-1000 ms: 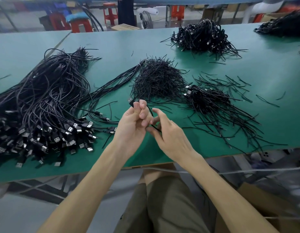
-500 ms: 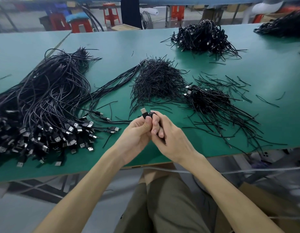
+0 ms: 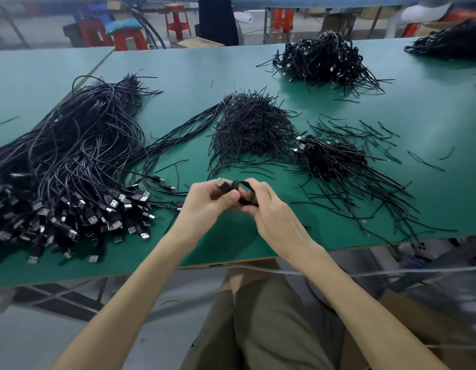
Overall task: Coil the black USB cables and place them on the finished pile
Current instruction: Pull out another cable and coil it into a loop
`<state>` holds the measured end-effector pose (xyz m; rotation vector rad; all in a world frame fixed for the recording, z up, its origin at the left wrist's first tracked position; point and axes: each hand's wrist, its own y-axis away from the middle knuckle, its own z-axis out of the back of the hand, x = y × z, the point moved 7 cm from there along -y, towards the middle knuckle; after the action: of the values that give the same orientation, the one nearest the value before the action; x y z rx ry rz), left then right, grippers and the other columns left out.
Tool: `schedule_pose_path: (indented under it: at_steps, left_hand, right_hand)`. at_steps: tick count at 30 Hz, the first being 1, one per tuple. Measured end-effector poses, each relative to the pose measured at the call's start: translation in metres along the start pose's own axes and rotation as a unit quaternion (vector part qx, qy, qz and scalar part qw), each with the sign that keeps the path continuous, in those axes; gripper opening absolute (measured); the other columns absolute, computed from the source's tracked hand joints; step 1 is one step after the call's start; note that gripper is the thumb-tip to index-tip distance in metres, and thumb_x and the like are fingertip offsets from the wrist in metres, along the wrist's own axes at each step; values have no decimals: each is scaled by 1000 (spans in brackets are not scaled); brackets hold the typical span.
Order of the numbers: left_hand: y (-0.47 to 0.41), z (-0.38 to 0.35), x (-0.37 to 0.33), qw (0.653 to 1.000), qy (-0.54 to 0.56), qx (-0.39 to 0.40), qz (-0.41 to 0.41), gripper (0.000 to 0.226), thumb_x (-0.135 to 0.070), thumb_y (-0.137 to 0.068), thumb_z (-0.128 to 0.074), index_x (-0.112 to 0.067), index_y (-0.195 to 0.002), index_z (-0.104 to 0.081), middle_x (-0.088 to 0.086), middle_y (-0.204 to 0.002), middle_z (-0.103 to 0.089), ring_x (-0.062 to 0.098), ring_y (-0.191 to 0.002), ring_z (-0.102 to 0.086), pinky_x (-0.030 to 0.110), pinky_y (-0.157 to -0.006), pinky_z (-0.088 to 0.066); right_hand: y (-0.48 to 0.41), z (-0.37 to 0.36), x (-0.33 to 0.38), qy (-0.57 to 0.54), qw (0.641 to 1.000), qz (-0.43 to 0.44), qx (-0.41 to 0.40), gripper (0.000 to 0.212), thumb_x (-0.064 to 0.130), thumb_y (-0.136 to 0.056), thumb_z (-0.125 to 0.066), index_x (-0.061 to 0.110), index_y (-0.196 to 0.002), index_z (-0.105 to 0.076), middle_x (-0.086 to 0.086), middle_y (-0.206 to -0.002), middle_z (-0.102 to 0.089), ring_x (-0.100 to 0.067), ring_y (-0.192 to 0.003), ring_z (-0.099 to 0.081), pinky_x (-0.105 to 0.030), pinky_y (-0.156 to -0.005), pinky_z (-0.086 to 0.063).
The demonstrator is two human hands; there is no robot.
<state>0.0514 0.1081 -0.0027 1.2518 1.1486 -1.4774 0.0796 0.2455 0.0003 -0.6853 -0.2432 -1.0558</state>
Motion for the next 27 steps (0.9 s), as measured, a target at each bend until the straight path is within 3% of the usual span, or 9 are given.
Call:
schedule_pose_path:
  at_steps: [4,8,11,14,16,17,19,21,27]
  left_hand:
    - [-3,4,2,992,-124,-19,16,7,-12,-94,-71,-5,-95,-72,16,-89,-77,34,-88,-74,56,-91,-55]
    - [0,15,1,975,-217,-36,20,21,-22,-87,-81,-25,-97,-63,-2,-88,-75,10,-69,-74,33,-78,-58]
    - [0,10,-2,947,-314,65,13,27,-40,-84,-80,-28,-104,-65,-14,-97,-69,-8,-80,-64,9,-72,-44]
    - [-2,3,-6,904,-407,124,33,53,-72,-83,-51,-26,-108,-61,-17,-95,-64,-7,-80,-58,13,-69,-44]
    - [0,-7,-6,865,-479,147,36,62,-80,-81,-24,-26,-94,-52,-9,-85,-62,4,-73,-57,29,-66,-47]
    - [2,-11,-4,847,-505,158,41,60,-79,-83,-16,-26,-87,-45,-6,-82,-59,10,-71,-55,34,-62,-43]
    - [5,-15,1,824,-540,166,43,54,-73,-90,-11,-25,-81,-34,-2,-80,-53,14,-68,-51,31,-54,-31]
    - [6,-13,3,816,-555,161,34,50,-66,-99,-13,-24,-82,-34,-1,-80,-51,15,-67,-50,29,-53,-28]
    - [6,-11,9,847,-491,200,47,39,-48,-108,-27,-21,-88,-44,3,-81,-57,21,-73,-54,35,-60,-36]
  right_hand:
    - [-2,-2,-6,8,1000,-15,3,39,-2,-101,-52,1,-140,-51,-13,-121,-61,-34,-98,-66,-47,-81,-56]
    - [-3,-2,-7,17,1000,-5,0,43,-18,-90,-52,2,-128,-62,-10,-110,-64,-25,-106,-66,-45,-83,-56]
    - [-1,-3,-3,65,998,19,10,54,-25,-78,-55,0,-124,-64,-12,-105,-64,-31,-100,-62,-48,-76,-56]
    - [2,-3,3,73,996,53,6,50,-28,-72,-56,-4,-114,-66,-14,-95,-64,-34,-88,-63,-49,-66,-57]
    - [3,-3,5,71,995,69,0,44,-27,-75,-56,-5,-112,-67,-14,-93,-64,-33,-86,-64,-49,-65,-57]
    - [3,-3,4,68,995,70,-2,44,-27,-76,-55,-5,-113,-67,-14,-95,-65,-32,-87,-64,-48,-67,-57]
    - [2,-4,4,63,996,69,-2,43,-27,-78,-55,-4,-112,-67,-14,-96,-65,-31,-89,-63,-48,-70,-57]
    - [1,-5,4,63,996,71,-4,39,-26,-79,-56,-4,-110,-66,-13,-94,-64,-30,-87,-62,-47,-70,-57]
    - [4,-4,7,49,995,89,-8,21,-9,-91,-65,0,-110,-66,-9,-96,-66,-25,-87,-65,-40,-76,-57]
